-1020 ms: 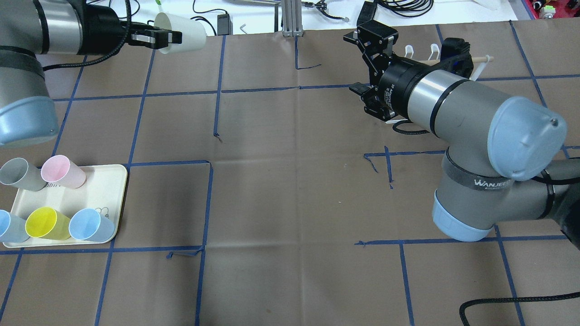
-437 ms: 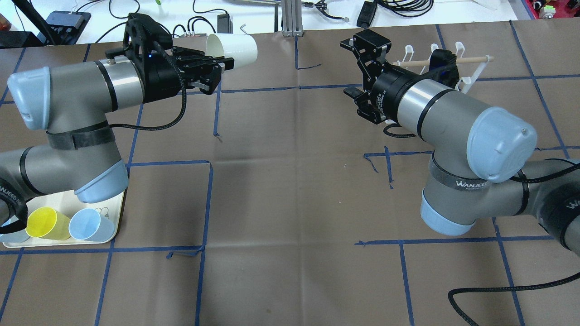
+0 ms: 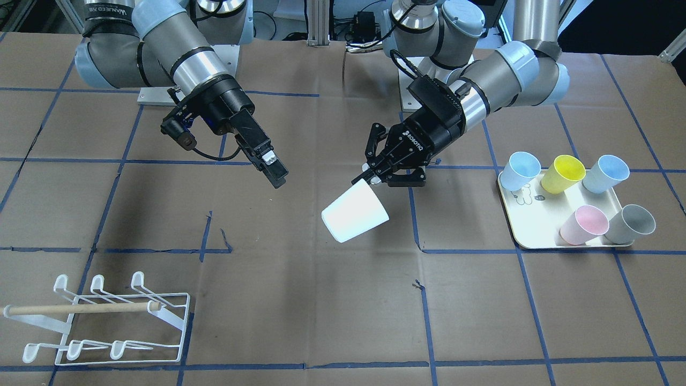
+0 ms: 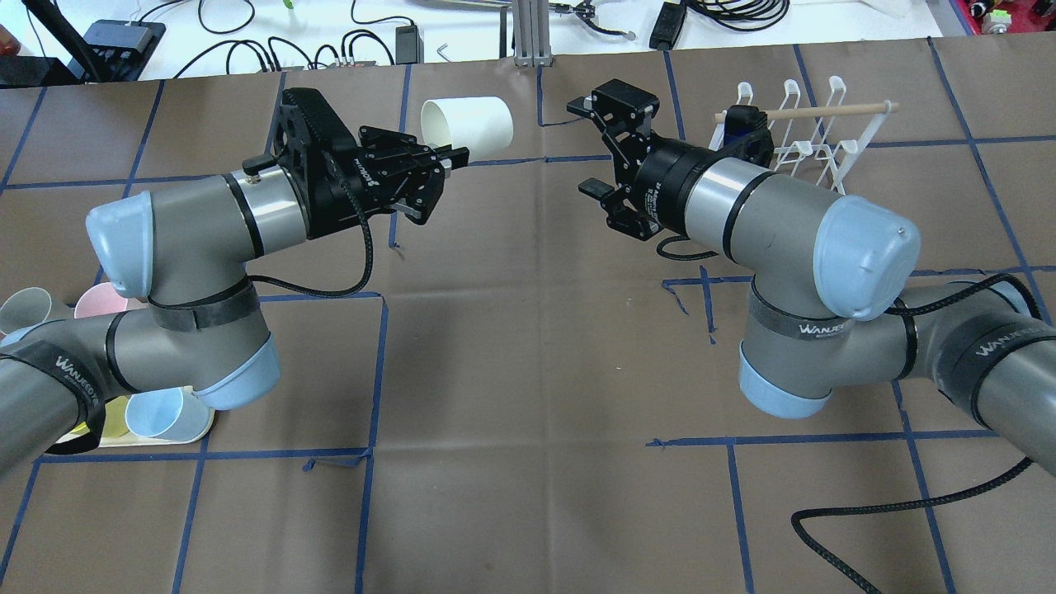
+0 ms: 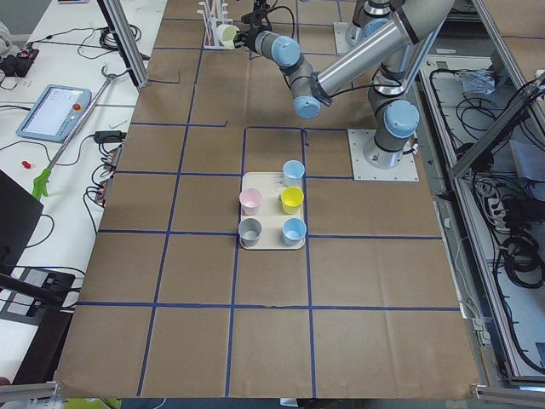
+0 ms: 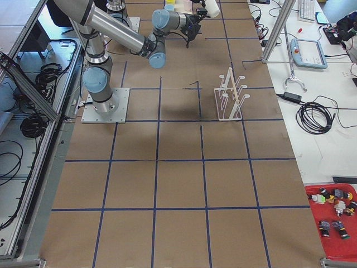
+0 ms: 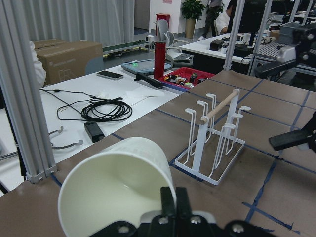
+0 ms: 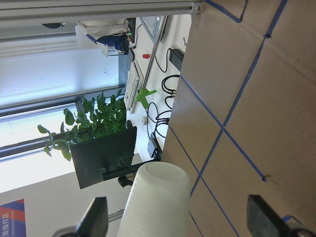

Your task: Transfer IKEA cup to right arm and place on rack

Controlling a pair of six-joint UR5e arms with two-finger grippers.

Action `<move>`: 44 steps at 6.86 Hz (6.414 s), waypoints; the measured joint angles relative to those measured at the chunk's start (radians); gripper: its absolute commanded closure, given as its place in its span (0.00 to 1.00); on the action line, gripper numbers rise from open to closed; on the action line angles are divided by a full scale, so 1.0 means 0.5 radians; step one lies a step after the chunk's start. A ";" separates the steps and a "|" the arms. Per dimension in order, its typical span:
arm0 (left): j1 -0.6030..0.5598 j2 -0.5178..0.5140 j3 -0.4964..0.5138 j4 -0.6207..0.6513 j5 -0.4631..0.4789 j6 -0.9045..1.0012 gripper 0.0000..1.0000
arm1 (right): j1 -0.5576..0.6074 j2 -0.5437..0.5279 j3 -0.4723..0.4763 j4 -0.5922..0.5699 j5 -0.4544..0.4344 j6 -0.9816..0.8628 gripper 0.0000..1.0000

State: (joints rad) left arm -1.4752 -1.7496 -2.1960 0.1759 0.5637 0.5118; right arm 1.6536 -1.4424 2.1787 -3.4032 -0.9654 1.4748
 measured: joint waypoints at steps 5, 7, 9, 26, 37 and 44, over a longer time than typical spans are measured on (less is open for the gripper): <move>-0.072 -0.167 -0.022 0.581 -0.027 -0.383 1.00 | 0.026 0.080 -0.022 -0.059 -0.023 0.160 0.02; -0.077 -0.170 -0.023 0.586 -0.029 -0.391 1.00 | 0.066 0.145 -0.108 -0.054 -0.030 0.164 0.02; -0.078 -0.169 -0.023 0.584 -0.034 -0.392 1.00 | 0.087 0.197 -0.164 -0.055 -0.032 0.167 0.03; -0.074 -0.158 -0.008 0.585 -0.075 -0.451 0.99 | 0.187 0.383 -0.366 -0.062 -0.016 0.244 0.40; 0.219 -0.139 -0.014 0.652 -0.165 -0.537 0.02 | 0.157 0.392 -0.417 -0.055 0.004 0.225 0.62; 0.385 -0.184 0.171 0.025 0.456 -0.535 0.01 | -0.283 0.405 -0.513 -0.032 -0.372 -1.568 0.80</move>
State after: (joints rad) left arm -1.2828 -1.8417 -2.1107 0.1886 0.7919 0.2441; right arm 1.5124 -1.2400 1.9220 -3.4191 -1.1513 0.6910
